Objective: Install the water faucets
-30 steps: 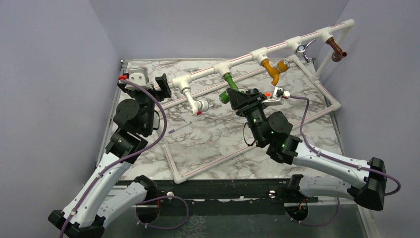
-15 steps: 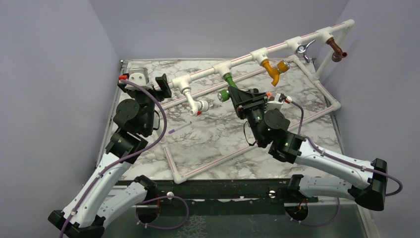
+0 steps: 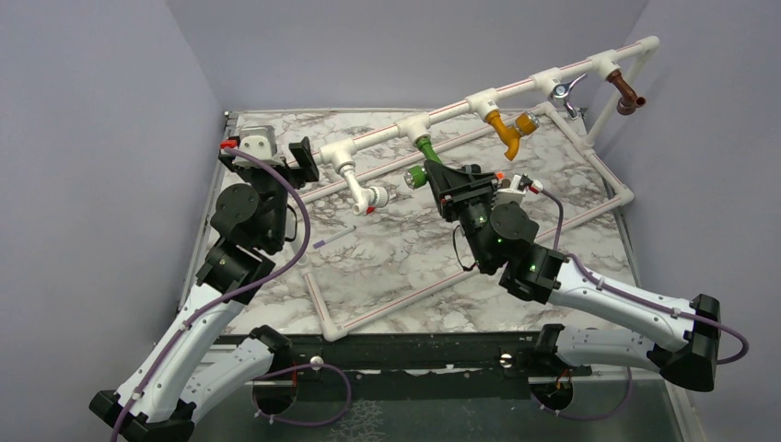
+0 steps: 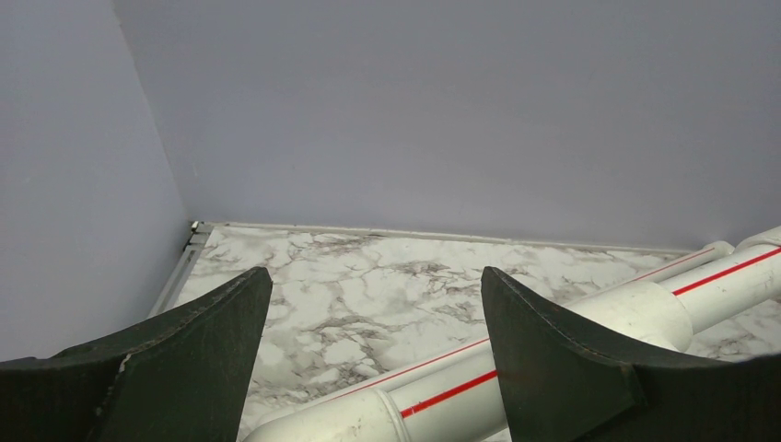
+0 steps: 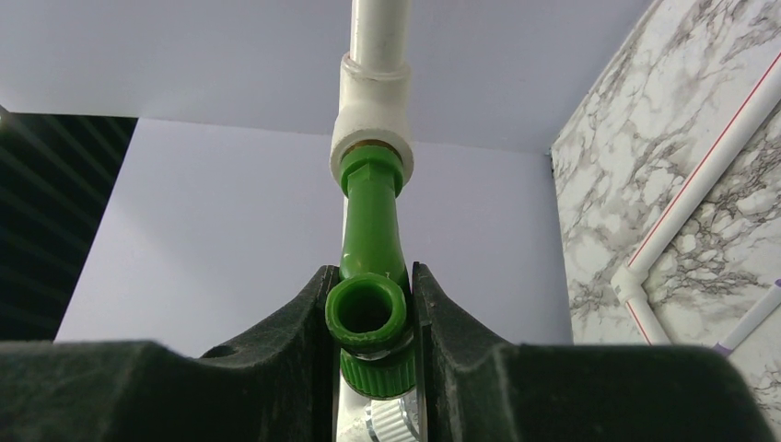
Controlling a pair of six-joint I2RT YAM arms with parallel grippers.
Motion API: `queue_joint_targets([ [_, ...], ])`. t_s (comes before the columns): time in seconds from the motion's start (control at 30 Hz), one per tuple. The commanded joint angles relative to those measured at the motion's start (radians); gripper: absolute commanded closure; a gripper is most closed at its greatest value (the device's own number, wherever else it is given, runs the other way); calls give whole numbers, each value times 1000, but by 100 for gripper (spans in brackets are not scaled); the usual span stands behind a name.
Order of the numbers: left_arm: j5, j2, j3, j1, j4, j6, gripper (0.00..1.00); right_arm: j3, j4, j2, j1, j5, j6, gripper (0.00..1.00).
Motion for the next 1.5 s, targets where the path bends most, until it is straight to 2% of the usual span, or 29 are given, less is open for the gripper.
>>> queue_joint_targets([
  [0.0, 47, 14, -18, -8, -84, -7, 16, 18, -20, -24, -32, 167, 57, 64],
  [0.07, 47, 14, -18, -8, -84, -6, 16, 17, -23, -30, -32, 164, 57, 56],
  [0.13, 45, 16, -18, -8, -84, -6, 16, 16, -34, -35, -32, 162, 57, 53],
  [0.2, 45, 16, -18, -8, -84, -4, 16, 22, -57, -39, -32, 164, 60, 45],
  [0.33, 45, 14, -18, -8, -83, -4, 16, 18, -66, -47, -32, 151, 61, 36],
  [0.6, 39, 13, -18, -8, -84, -3, 16, -17, -62, -101, -32, 133, -38, 32],
  [0.77, 41, 19, -18, -8, -84, -2, 16, -49, -5, -152, -32, 107, -214, 33],
  [1.03, 38, 18, -18, -8, -83, 1, 16, -29, -55, -194, -32, 91, -512, 33],
  [1.2, 41, 19, -20, -8, -83, 0, 16, -64, 56, -248, -32, -2, -827, 33],
  [1.33, 45, 20, -18, -8, -83, -4, 16, -27, 2, -260, -32, -8, -1012, 34],
  [1.47, 45, 15, -18, -8, -84, -3, 16, -5, -24, -281, -32, -108, -1187, 34],
])
